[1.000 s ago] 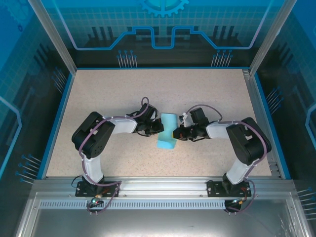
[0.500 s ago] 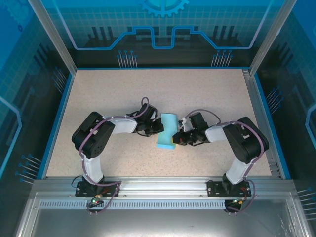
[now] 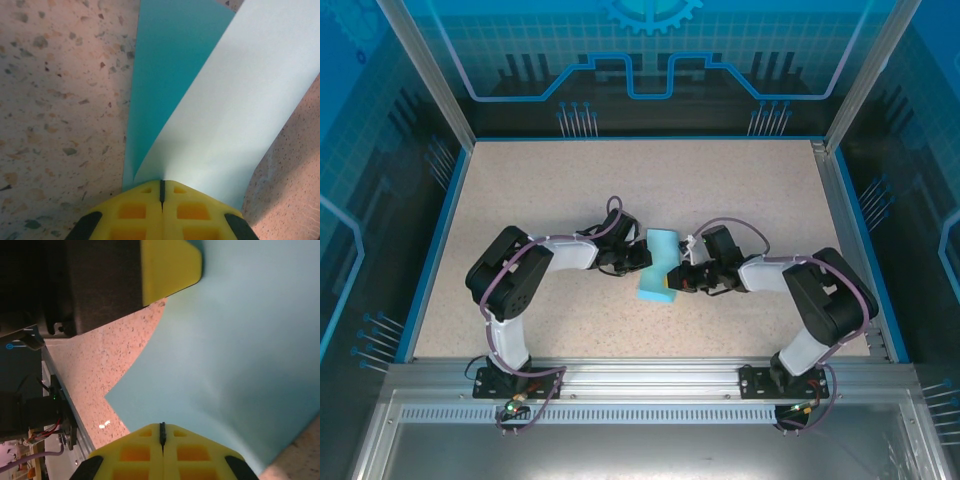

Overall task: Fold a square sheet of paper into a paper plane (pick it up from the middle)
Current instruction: Fold the square sheet of paper in half at the center of the table.

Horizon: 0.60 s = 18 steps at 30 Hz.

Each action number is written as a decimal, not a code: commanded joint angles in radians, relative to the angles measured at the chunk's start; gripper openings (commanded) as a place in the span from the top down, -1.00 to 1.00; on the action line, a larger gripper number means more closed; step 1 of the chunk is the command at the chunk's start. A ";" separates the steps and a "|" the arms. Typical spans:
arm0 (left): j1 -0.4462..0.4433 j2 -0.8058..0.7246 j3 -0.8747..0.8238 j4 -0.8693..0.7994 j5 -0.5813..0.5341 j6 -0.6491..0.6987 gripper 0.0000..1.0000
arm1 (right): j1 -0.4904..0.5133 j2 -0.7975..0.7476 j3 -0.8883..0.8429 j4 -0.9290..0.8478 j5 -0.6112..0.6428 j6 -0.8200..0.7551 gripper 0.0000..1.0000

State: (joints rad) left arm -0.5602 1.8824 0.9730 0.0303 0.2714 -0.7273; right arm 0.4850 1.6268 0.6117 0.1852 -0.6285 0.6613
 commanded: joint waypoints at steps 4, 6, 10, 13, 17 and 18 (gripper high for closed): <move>-0.009 0.043 -0.006 -0.078 -0.017 0.023 1.00 | 0.021 0.023 -0.058 0.024 0.018 0.012 1.00; -0.008 0.043 -0.006 -0.079 -0.015 0.025 1.00 | 0.021 0.046 -0.075 0.040 0.029 0.011 1.00; -0.009 0.043 -0.009 -0.078 -0.016 0.026 1.00 | 0.020 0.081 -0.086 0.058 0.031 0.013 1.00; -0.009 0.042 -0.009 -0.080 -0.018 0.028 1.00 | 0.020 0.064 -0.082 0.044 0.035 0.014 1.00; -0.008 0.043 -0.010 -0.080 -0.017 0.027 1.00 | 0.021 -0.003 -0.067 0.007 0.026 0.014 1.00; -0.009 0.043 -0.011 -0.080 -0.016 0.029 1.00 | 0.023 -0.020 -0.065 0.000 0.025 0.012 1.00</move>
State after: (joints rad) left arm -0.5602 1.8828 0.9730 0.0296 0.2714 -0.7265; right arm 0.4969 1.6531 0.5438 0.2203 -0.6083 0.6762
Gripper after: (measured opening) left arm 0.056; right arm 0.043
